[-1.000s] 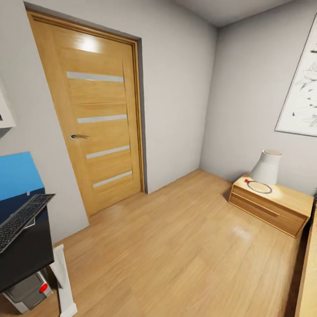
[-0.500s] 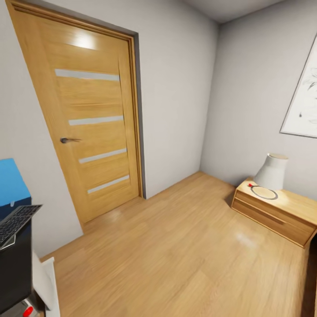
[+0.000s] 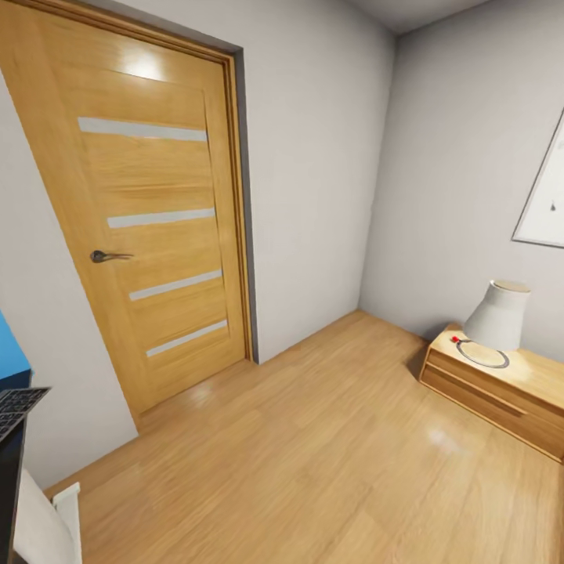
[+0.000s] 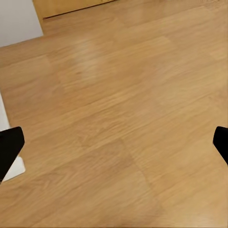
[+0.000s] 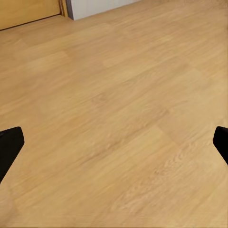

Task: In the bedroom, organize the workspace by keeping the computer under the desk, ensuring the monitor is on the desk, placing the keyboard on the desk next to the monitor, placing the mouse on the desk next to the keyboard, moving the folder from the swivel chair onto the desk next to the mouse, stacking the notebook on top of the folder with the pen on top of the notebook, and positioning the swivel chair next to the desk.

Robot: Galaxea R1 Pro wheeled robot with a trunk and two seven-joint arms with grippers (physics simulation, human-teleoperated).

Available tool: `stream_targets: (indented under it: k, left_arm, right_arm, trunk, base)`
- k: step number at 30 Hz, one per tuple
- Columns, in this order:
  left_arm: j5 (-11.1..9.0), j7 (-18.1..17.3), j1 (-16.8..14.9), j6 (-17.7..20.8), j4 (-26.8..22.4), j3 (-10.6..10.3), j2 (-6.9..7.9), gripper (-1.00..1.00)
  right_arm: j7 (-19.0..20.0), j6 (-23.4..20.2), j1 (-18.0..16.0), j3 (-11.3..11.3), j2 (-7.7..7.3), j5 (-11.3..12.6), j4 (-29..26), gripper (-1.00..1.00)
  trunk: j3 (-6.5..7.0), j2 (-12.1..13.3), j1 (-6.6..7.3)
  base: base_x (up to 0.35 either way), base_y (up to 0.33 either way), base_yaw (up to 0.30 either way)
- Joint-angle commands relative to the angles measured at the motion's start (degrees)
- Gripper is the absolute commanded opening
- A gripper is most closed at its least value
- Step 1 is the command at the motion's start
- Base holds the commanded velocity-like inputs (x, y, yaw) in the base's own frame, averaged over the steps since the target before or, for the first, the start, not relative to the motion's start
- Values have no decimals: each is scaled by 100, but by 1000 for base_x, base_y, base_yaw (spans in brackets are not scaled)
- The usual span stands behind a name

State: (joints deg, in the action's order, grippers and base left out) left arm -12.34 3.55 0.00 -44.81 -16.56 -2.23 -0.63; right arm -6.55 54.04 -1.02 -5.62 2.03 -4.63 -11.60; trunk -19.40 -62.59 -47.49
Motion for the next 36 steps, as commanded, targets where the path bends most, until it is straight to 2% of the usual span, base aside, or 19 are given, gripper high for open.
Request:
stream_targets:
  k: [1, 30, 36]
  left_arm:
    - [-5, 38, 0, -10, -6, -25, 1, 100]
    - [-5, 41, 0, -2, -5, -30, 1, 100]
    - [-5, 41, 0, -2, 55, -33, 1, 100]
  right_arm:
    - [-57, 11, -4, -18, -1, -47, 4, 100]
    - [-42, -25, -4, -21, 19, -47, 33, 100]
    - [-47, -25, -4, -23, 22, -47, 31, 100]
  trunk:
    - [-6, -3, -4]
    - [-6, -3, -4]
    - [-6, -3, -4]
  base:
    - [330, 0, 0]
    - [330, 0, 1]
    - [331, 0, 149]
